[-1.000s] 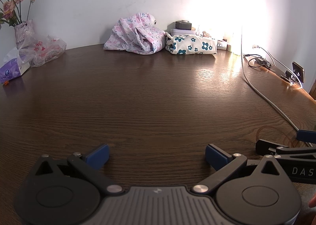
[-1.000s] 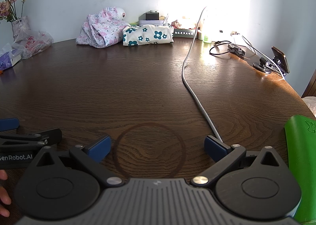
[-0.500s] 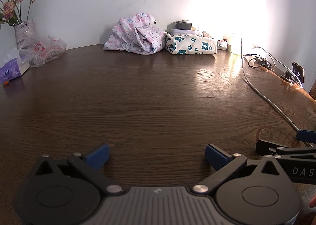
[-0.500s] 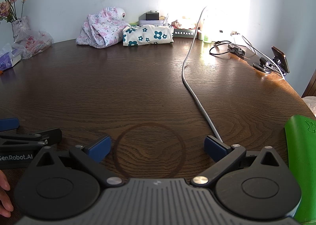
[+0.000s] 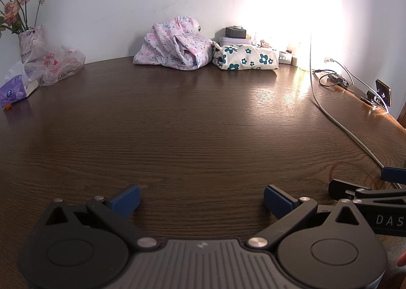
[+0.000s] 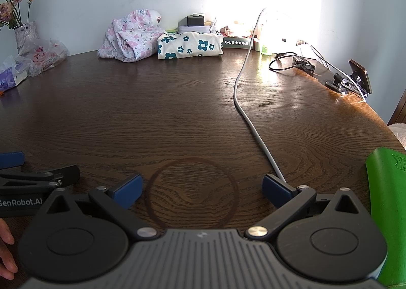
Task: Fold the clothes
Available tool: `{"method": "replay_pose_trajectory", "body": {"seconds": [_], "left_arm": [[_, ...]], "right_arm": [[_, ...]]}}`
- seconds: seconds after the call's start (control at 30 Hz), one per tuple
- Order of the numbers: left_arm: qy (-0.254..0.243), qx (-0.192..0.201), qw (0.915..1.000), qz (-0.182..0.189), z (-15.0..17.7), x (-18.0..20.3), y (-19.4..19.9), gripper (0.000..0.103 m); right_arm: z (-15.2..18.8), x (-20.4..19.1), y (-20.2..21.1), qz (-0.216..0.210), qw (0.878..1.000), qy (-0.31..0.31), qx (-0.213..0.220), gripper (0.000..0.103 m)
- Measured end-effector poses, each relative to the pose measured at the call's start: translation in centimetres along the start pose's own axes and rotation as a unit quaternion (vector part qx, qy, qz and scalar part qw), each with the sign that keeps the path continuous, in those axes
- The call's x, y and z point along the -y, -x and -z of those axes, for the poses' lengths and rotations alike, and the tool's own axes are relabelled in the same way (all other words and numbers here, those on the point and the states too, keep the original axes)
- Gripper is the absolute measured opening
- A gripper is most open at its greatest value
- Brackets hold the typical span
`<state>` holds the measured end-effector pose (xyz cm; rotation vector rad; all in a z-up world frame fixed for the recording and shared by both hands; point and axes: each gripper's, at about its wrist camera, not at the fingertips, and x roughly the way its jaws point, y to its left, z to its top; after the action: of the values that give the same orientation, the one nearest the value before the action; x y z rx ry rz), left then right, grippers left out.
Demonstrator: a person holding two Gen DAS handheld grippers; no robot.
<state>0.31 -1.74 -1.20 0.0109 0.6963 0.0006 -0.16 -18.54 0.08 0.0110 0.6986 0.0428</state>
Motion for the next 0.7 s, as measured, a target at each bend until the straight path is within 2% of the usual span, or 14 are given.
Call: {"method": "replay_pose_trajectory", "body": {"seconds": [0.7], "left_arm": [[0.000,0.000,1.0000,0.000,-0.01,-0.07,0.02,0.103]], "right_arm": [[0.07,-0.06,0.10,-0.001,1.000,-0.001,0.001,0.102]]}}
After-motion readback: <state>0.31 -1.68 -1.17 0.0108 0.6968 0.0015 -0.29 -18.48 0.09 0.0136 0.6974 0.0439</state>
